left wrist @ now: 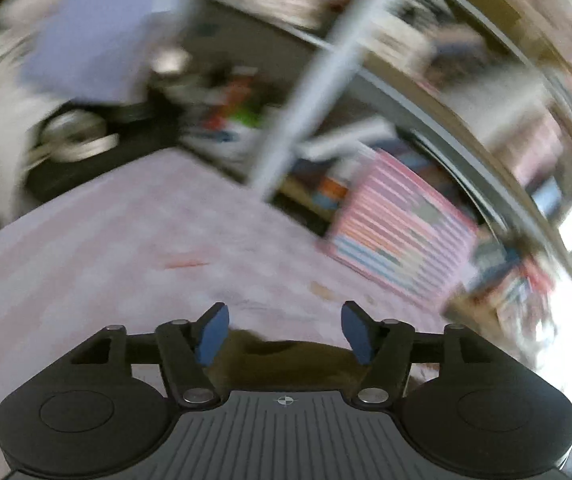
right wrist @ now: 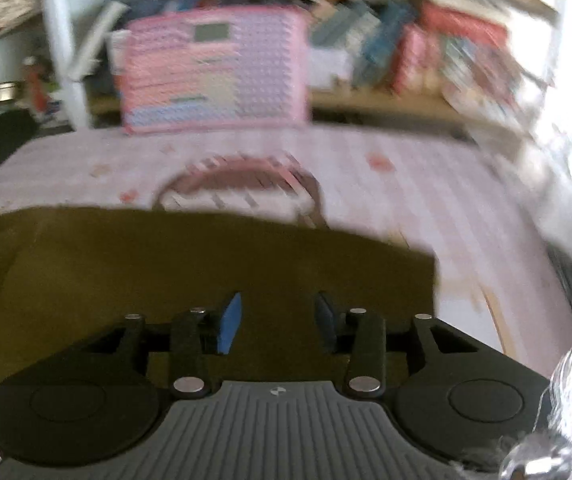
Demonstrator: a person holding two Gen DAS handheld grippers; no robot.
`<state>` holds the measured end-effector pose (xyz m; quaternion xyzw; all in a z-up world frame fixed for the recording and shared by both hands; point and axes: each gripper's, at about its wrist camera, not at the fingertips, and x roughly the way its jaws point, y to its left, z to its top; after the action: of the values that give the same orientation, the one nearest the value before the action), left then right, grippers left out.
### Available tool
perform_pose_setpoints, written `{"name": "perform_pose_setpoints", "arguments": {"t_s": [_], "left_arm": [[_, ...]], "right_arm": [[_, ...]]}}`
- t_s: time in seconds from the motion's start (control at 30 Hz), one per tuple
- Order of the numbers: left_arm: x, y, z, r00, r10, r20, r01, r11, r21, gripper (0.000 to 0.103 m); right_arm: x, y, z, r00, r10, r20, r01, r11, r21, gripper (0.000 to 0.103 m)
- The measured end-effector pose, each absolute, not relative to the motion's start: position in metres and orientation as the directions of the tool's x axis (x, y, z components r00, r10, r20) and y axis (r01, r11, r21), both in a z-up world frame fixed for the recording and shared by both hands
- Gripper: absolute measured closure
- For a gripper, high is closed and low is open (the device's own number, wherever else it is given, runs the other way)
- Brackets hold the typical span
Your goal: Fold clothes
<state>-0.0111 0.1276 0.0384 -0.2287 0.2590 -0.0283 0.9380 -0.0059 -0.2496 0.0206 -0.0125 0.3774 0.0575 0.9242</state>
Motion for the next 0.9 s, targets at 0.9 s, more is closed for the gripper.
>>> {"name": "perform_pose_setpoints", "arguments": {"t_s": [0.9], "left_arm": [[0.01,0.094,0.002,0.8,-0.132,-0.585,-0.139,0.908,-0.395,0.037]], "right_arm": [[0.054,-0.222,-0.003,0.695,0.254,-0.673,-0.315,0.948,0.033,0.066]]}}
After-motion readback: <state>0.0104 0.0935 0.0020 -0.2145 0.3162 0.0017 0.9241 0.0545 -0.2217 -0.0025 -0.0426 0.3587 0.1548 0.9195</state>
